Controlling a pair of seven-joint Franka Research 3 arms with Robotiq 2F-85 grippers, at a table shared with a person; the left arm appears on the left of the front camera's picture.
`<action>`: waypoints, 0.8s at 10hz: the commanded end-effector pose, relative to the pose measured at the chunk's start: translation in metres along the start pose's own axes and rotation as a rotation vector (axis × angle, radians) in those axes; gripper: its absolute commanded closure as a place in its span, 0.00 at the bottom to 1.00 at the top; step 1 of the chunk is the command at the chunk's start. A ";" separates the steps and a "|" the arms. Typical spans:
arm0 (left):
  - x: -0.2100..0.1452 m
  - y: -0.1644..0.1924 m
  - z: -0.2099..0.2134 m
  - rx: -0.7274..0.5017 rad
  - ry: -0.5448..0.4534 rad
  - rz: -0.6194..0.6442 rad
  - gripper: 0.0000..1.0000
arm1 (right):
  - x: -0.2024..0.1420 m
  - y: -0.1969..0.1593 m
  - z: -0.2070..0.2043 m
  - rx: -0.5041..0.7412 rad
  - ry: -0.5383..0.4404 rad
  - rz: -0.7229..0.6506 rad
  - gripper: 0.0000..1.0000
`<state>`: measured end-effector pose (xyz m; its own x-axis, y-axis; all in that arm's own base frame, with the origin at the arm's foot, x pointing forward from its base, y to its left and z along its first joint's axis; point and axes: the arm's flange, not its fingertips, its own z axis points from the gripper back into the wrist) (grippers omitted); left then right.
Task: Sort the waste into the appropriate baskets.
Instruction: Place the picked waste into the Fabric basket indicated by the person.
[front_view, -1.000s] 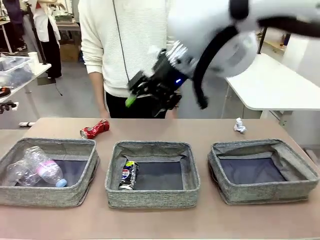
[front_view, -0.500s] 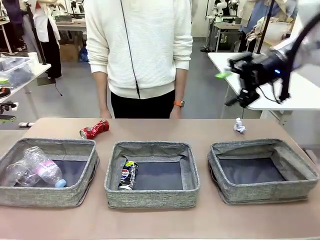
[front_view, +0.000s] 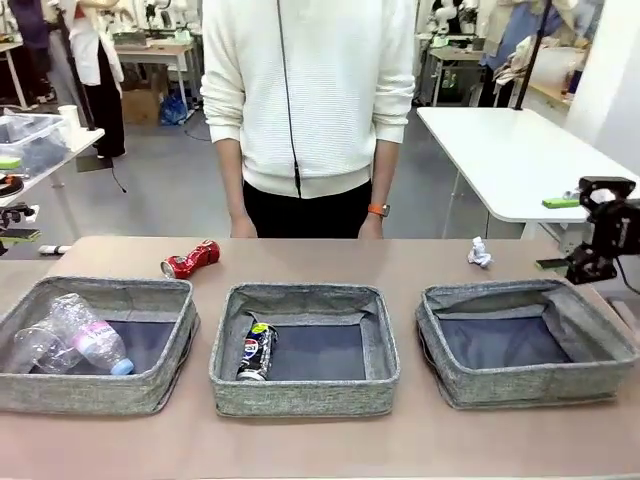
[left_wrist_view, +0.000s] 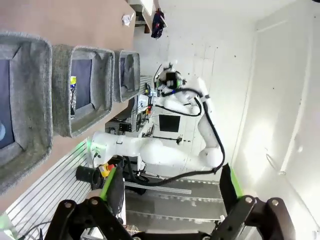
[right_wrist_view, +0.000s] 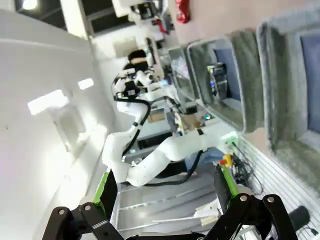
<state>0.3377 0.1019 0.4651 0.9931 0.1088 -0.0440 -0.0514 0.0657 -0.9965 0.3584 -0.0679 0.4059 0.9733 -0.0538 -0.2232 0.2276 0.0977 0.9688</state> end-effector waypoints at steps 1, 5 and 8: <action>0.033 0.006 -0.003 -0.031 0.021 -0.119 0.00 | -0.077 0.006 -0.053 -0.037 -0.085 0.067 0.00; 0.027 0.007 -0.005 -0.020 0.009 -0.075 0.00 | -0.050 -0.002 -0.025 -0.021 -0.052 0.053 0.00; 0.027 0.007 -0.005 -0.020 0.009 -0.075 0.00 | -0.050 -0.002 -0.025 -0.021 -0.052 0.053 0.00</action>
<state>0.3703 0.1007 0.4549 0.9941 0.0976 0.0465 0.0410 0.0579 -0.9975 0.3173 -0.0368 0.4117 0.9762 -0.1094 -0.1870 0.2004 0.1273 0.9714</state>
